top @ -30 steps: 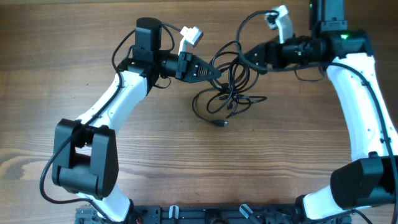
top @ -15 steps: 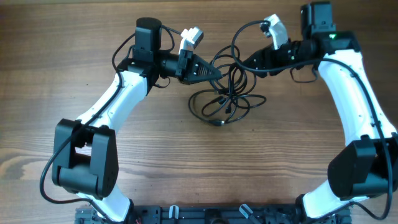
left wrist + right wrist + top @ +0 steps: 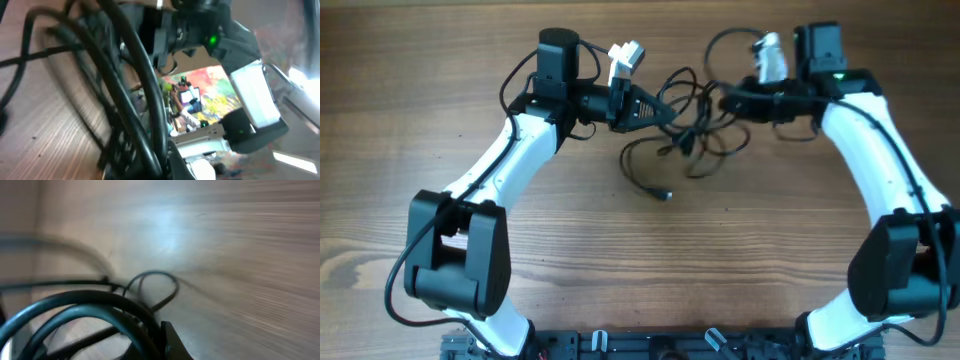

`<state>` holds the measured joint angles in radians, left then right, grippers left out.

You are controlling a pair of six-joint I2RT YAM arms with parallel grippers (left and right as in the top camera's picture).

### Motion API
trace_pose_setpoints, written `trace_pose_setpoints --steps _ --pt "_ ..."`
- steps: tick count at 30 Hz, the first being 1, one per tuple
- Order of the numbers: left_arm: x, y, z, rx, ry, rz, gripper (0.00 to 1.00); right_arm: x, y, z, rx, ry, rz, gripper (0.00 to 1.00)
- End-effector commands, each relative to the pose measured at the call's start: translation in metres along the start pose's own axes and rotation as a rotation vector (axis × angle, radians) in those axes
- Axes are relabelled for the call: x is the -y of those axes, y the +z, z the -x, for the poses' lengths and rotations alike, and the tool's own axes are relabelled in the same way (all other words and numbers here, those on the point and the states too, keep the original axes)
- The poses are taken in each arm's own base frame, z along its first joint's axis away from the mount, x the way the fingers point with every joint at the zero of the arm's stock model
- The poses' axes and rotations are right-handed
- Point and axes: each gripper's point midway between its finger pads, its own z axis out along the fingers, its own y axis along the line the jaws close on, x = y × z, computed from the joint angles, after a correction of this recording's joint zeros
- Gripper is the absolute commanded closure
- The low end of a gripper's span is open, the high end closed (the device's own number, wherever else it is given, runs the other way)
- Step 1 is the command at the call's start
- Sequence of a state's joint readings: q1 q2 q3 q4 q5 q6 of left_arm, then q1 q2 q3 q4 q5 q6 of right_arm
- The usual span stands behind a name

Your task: Untangle cables

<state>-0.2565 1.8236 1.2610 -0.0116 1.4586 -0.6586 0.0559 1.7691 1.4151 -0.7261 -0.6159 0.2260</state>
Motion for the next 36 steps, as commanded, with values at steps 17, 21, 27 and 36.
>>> trace_pose_setpoints --steps 17,21,27,36 --pt "0.008 -0.040 -0.001 0.018 -0.080 -0.062 0.96 0.230 -0.168 0.039 0.412 0.478 -0.419 0.83" --pt "0.005 -0.037 0.001 0.025 -0.233 -0.046 0.96 0.117 -0.127 0.050 0.296 0.208 0.088 0.57" --pt "-0.012 -0.036 0.013 0.117 -1.056 -0.004 0.96 0.035 -0.077 0.021 0.109 0.031 0.161 0.55" --pt "-0.180 -0.099 -0.085 0.950 -1.230 1.252 0.89 0.049 -0.045 -0.012 -0.036 0.047 -0.137 0.55"
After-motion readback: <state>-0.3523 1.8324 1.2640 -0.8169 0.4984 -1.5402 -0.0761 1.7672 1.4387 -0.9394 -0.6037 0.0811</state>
